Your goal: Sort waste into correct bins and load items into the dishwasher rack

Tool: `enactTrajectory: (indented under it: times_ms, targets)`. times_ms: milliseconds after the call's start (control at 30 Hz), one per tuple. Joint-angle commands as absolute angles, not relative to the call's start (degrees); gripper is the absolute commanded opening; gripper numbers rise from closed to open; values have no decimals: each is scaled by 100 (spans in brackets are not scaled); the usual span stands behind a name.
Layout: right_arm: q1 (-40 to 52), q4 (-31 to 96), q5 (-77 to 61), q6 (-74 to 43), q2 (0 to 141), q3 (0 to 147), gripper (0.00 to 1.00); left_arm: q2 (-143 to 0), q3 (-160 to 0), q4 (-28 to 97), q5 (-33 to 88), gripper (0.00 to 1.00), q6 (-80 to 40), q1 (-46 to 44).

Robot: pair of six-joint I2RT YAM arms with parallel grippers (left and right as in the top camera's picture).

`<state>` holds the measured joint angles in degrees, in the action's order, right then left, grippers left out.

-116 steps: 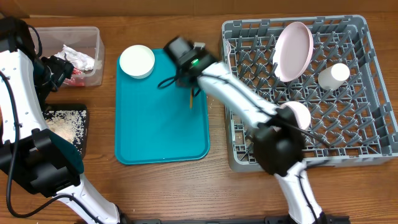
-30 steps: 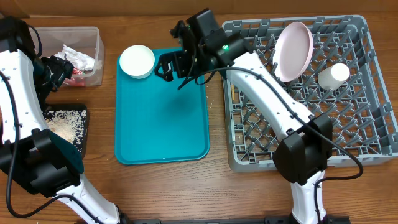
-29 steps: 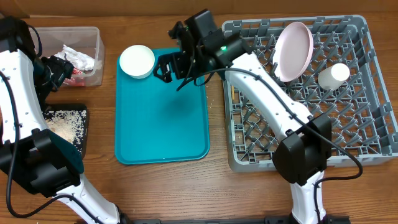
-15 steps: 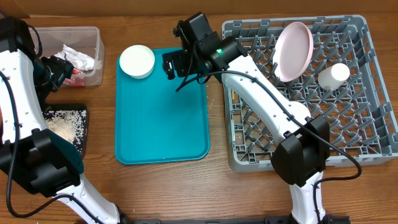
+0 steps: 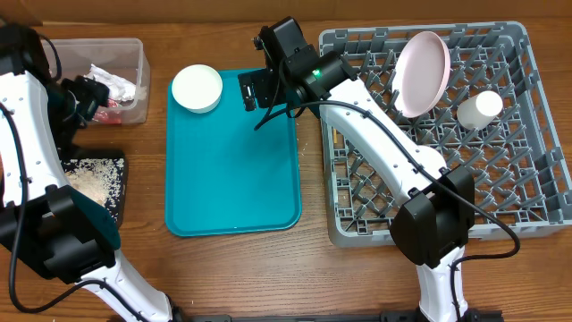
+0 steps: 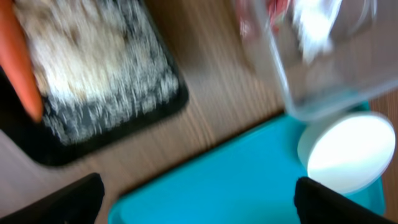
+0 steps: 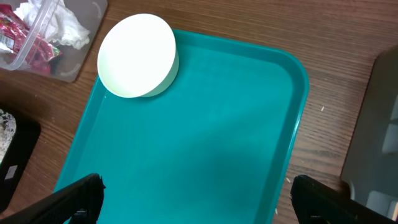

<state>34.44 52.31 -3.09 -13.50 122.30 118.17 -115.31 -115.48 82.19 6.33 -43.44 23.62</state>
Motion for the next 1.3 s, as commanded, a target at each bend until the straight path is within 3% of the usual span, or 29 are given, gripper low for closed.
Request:
enactTrajectory:
  times_ms: [0, 67, 333, 467, 633, 800, 933, 1100, 1267]
  targets:
    - [3422, 5212, -244, -1356, 11970, 12003, 100, -11550, -11544, 8049, 2261, 88, -3208, 2226]
    - [3422, 5212, -242, -1354, 11970, 12003, 100, -11550, -11544, 7819, 2576, 86, -2585, 2032]
    - [3422, 5212, -244, -1356, 11970, 12003, 100, -11629, -11544, 6565, 255, 94, -1839, 561]
    - [3422, 5212, -242, -1356, 11970, 12003, 100, -11708, -11544, 5907, -287, 100, -1651, 113]
    - [3422, 5212, -242, -1354, 11970, 12003, 100, -11852, -11544, 5478, -908, 100, -851, -231]
    - [3422, 5212, -242, -1354, 11970, 12003, 100, -11981, -11544, 5675, -711, 100, -781, -183]
    - [3422, 5212, -244, -1356, 11970, 12003, 100, -12182, -11544, 5959, 178, 99, 58, -163]
    - [3422, 5212, -242, -1356, 11970, 12003, 100, -12521, -11544, 6055, 108, 97, 314, -189]
    - [3422, 5212, -242, -1354, 11970, 12003, 100, -12809, -11544, 5942, 110, 89, 602, -191]
